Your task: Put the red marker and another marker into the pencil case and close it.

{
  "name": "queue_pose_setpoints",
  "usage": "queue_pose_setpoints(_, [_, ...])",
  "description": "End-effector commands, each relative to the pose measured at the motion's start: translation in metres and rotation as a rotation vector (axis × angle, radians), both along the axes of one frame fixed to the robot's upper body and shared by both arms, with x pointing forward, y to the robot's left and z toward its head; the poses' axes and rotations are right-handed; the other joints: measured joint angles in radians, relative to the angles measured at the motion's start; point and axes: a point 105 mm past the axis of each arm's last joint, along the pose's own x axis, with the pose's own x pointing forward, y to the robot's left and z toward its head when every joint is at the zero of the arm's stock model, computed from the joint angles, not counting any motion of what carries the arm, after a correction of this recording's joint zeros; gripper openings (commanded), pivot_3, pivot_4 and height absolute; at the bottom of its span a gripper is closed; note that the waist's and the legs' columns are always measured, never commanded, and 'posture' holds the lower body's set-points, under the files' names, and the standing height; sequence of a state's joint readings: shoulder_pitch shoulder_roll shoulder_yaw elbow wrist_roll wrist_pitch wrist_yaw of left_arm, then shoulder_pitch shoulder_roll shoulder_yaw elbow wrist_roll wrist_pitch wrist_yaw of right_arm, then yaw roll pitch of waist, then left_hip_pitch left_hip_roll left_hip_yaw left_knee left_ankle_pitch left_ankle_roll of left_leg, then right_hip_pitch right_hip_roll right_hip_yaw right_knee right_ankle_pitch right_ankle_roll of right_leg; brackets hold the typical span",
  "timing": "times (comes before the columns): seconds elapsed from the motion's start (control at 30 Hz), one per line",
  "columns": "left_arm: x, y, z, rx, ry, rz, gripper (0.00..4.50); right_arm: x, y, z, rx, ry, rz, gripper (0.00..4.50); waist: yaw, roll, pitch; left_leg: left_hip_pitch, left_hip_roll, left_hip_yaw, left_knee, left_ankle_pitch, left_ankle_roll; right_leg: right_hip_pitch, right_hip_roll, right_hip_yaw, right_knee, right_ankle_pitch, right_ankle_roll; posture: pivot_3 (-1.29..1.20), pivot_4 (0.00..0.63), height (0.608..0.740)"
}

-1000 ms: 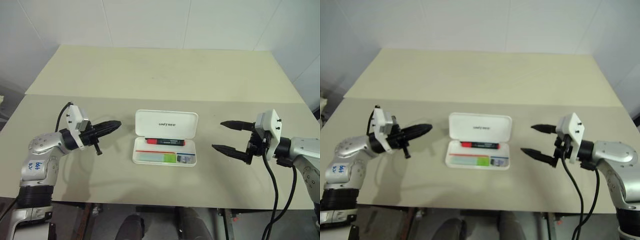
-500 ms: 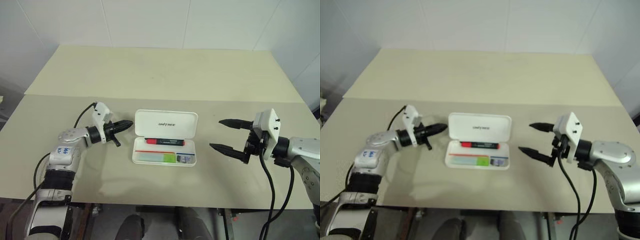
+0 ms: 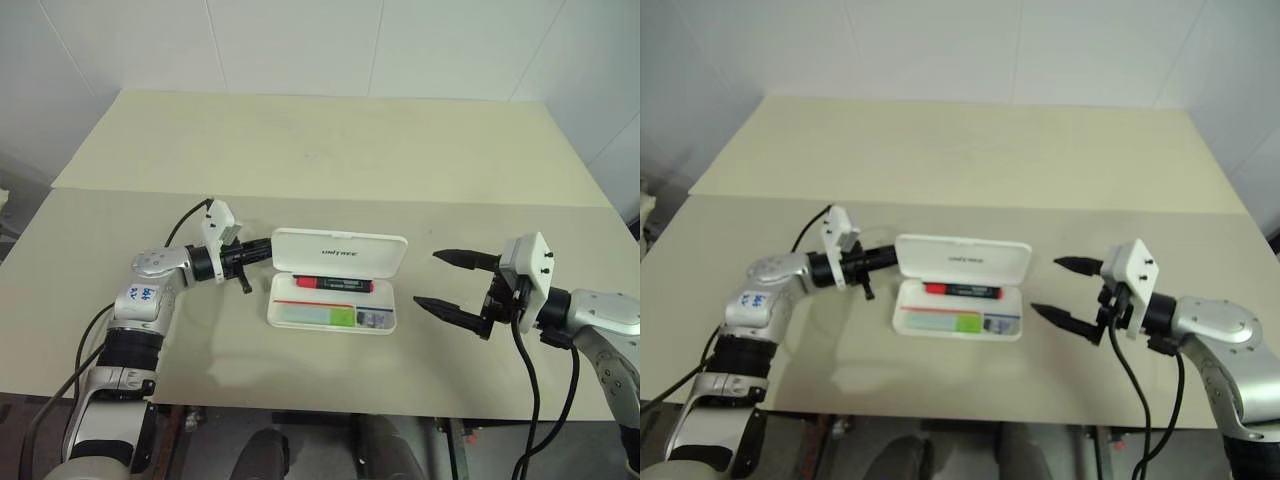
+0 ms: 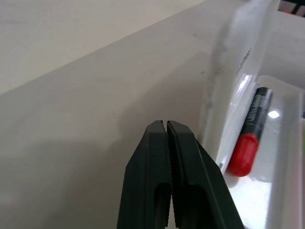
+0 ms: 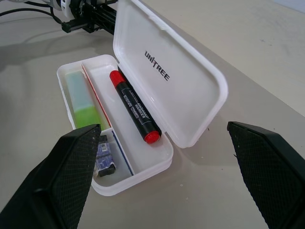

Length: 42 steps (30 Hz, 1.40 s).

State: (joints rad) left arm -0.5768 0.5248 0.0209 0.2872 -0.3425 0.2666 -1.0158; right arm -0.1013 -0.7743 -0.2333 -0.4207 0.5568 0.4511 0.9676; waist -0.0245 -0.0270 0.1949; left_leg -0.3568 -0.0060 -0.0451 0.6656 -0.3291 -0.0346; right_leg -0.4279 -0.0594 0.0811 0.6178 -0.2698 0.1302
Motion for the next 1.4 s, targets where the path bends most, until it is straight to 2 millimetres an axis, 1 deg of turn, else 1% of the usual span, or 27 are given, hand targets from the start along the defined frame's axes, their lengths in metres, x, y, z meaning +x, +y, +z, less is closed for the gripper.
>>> queue_pose_setpoints(0.03, [-0.010,0.002,0.016,0.001,-0.086,-0.069,0.05,-0.004,0.005,0.008,0.010,-0.048,0.017,4.50,0.000,0.000,0.000,0.000,0.000,0.000,0.000,0.000,0.000,0.000,0.000,0.000,0.000,0.000,0.000,0.00,0.150,0.740])
queue_pose_setpoints(0.13, [-0.017,0.004,0.015,0.033,-0.111,-0.116,0.05,-0.004,0.005,0.007,0.012,-0.047,0.018,4.50,0.000,0.000,0.000,0.000,0.000,0.000,0.000,0.000,0.000,0.000,0.000,0.000,0.000,0.000,0.000,0.00,0.150,0.740])
queue_pose_setpoints(0.3, [-0.027,0.002,0.016,0.060,-0.133,-0.203,0.05,-0.004,0.005,0.006,0.015,-0.045,0.019,4.50,-0.001,0.000,0.000,0.000,0.000,0.000,0.000,0.000,0.000,0.000,0.000,0.000,0.000,0.000,0.000,0.00,0.150,0.740])
queue_pose_setpoints(0.37, [-0.037,-0.005,0.016,0.093,-0.151,-0.287,0.05,-0.003,0.005,0.005,0.017,-0.046,0.018,4.50,-0.001,0.000,0.000,0.000,0.000,0.000,0.000,0.000,0.000,0.000,0.000,0.000,0.000,0.000,0.000,0.00,0.150,0.740])
queue_pose_setpoints(0.43, [-0.047,-0.012,0.010,0.143,-0.148,-0.364,0.05,-0.003,0.005,0.004,0.019,-0.045,0.018,4.50,-0.001,0.000,0.000,0.000,0.000,0.000,0.000,0.000,0.000,0.000,0.000,0.000,0.000,0.000,0.000,0.00,0.150,0.740])
queue_pose_setpoints(0.63, [-0.066,-0.028,-0.007,0.234,-0.090,-0.475,0.05,-0.003,0.007,0.002,0.028,-0.046,0.012,4.50,-0.001,0.000,0.000,0.000,0.000,0.000,0.000,0.000,0.000,0.000,0.000,0.001,0.000,0.000,0.000,0.00,0.150,0.740])
queue_pose_setpoints(0.73, [-0.069,-0.031,-0.016,0.281,-0.064,-0.480,0.05,-0.004,0.008,0.001,0.035,-0.048,0.006,4.50,-0.001,0.000,0.000,0.000,0.000,0.000,0.000,0.000,0.000,0.000,0.000,0.001,0.000,0.000,0.000,0.00,0.150,0.740])
queue_pose_setpoints(0.83, [-0.068,-0.033,-0.022,0.307,-0.037,-0.466,0.05,-0.004,0.009,0.001,0.041,-0.051,0.000,4.50,-0.001,0.000,0.000,0.000,0.000,0.000,0.000,0.000,0.000,0.000,0.001,0.001,0.000,0.000,0.000,0.00,0.150,0.740])
queue_pose_setpoints(0.97, [-0.059,-0.034,-0.038,0.381,0.013,-0.414,0.05,-0.005,0.012,0.000,0.061,-0.059,-0.011,4.50,-0.002,0.000,0.000,0.000,0.000,0.000,0.000,0.000,0.000,0.000,0.001,0.001,0.001,0.000,0.000,0.00,0.150,0.740])
queue_pose_setpoints(1.4, [-0.062,-0.053,-0.048,0.454,0.055,-0.467,0.05,-0.009,0.017,-0.002,0.089,-0.061,-0.044,4.50,-0.001,0.000,0.000,0.003,-0.001,0.000,0.001,0.001,0.001,0.004,0.001,0.001,0.001,0.000,0.000,0.00,0.150,0.740])
